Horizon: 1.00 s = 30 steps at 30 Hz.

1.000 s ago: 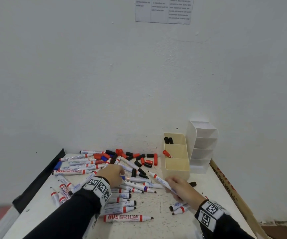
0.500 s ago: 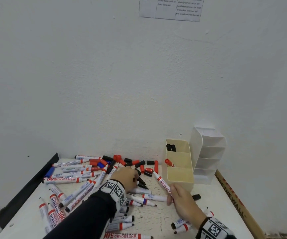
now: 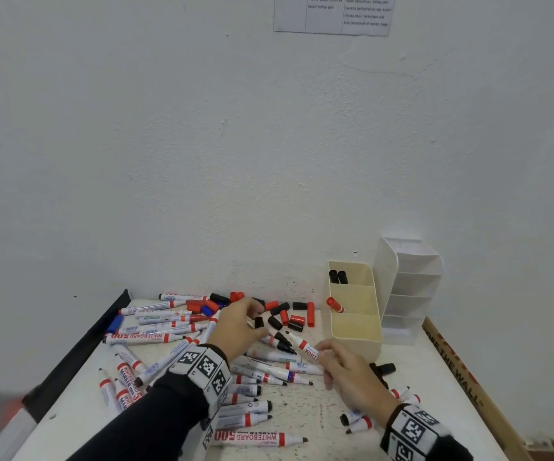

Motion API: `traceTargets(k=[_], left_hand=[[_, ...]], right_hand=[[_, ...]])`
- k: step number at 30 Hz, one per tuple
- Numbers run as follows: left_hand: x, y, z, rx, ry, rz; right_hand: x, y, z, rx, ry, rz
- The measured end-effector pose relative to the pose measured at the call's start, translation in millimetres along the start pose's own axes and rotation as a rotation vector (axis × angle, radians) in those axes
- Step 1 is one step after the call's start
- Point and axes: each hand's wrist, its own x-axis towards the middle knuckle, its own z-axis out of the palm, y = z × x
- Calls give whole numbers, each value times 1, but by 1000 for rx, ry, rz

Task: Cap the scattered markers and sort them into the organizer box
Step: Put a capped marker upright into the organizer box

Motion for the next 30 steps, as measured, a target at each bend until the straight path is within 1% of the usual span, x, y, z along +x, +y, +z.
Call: traceTargets(k=[3,6,8,12,16,18,21,23,25,28,30], left_hand=[[-13,-1,-8,16,-16,23],[-25,-1,-13,85,-69,75],[-33,1,-17,121,-95,102],[-47,3,-24,168,-141,130],[-56,9,-29,316,-247,184],[-59,9,-30,308,-272,169],[-63,7,-28,212,-275,120],[-66,7,-28,200,-279,107],[-67,9,-27,234,-293,115],[-71,9,-28,291,-311,130],[-74,9,-28,287,-314,176]], right_hand=[[-3,-10,7,-9,28,-116],[-4,-15,13,-102,60,-176],[-5,-16,16,-158,66,-191],[-9,-19,20,-237,24,-197],[-14,-26,18,-345,-35,-221],[-17,-29,18,-354,-38,-228],[-20,-34,17,-360,-51,-248],[-19,-36,17,-409,-43,-273],[-17,-36,19,-469,-12,-299],[-17,-40,21,-597,-9,-304],[-19,-44,24,-666,-5,-311]])
